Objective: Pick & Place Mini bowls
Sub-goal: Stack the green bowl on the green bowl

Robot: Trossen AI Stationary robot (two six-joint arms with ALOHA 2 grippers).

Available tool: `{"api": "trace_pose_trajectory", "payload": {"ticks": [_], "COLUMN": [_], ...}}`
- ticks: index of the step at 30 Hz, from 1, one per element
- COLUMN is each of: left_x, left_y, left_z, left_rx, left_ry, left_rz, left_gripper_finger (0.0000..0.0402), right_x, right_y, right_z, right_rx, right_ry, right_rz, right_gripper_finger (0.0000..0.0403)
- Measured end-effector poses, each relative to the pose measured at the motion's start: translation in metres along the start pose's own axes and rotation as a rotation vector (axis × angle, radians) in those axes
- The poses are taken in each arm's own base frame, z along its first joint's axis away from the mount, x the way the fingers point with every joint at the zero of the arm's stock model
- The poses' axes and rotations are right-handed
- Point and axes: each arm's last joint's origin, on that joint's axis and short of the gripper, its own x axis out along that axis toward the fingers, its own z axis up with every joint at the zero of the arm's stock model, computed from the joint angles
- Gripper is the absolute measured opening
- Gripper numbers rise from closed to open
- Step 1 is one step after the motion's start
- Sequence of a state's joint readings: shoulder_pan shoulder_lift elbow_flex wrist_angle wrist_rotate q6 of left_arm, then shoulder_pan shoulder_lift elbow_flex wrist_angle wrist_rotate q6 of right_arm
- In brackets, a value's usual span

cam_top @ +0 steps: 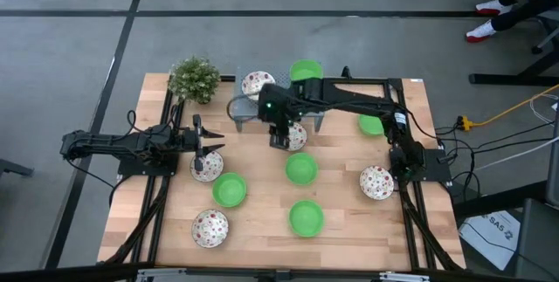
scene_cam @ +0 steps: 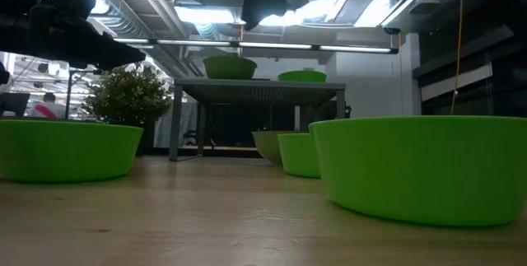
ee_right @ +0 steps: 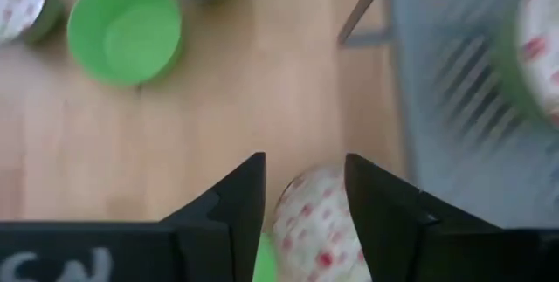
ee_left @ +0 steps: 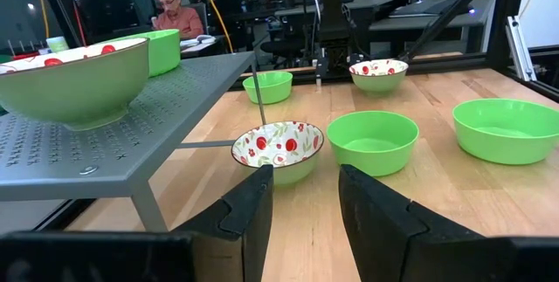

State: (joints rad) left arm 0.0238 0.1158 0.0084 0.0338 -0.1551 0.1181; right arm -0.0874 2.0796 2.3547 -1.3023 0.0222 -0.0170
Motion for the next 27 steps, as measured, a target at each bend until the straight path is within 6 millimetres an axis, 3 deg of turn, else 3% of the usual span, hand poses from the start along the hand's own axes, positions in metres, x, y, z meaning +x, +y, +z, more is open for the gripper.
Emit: {"api": "trace_pose_trajectory", "payload": {"ticks": [10, 19, 27], "left_x": [0.0, 0.0, 0.0], "left_y": [0.0, 0.0, 0.0], "left_z": [0.0, 0.0, 0.0], "left_rx": [0.0, 0.0, 0.0], "left_ry": [0.0, 0.0, 0.0], "left_rz": [0.0, 0.0, 0.0], "left_gripper_finger": [0.0127, 0.0127, 0.0127], "right_x": [-0.006, -0.024, -0.043], "right_y": [0.042, 0.077, 0.094], "right_z": [-0.027, -0.033, -0.038], "right_rx": [0.026, -0.043, -0.023], "right_ry": [0.27, 0.239, 0.206], "right_rz": [0.027, 0.085, 0.09], "right_gripper_finger": [0.0125, 0.0103, 0.0096]}}
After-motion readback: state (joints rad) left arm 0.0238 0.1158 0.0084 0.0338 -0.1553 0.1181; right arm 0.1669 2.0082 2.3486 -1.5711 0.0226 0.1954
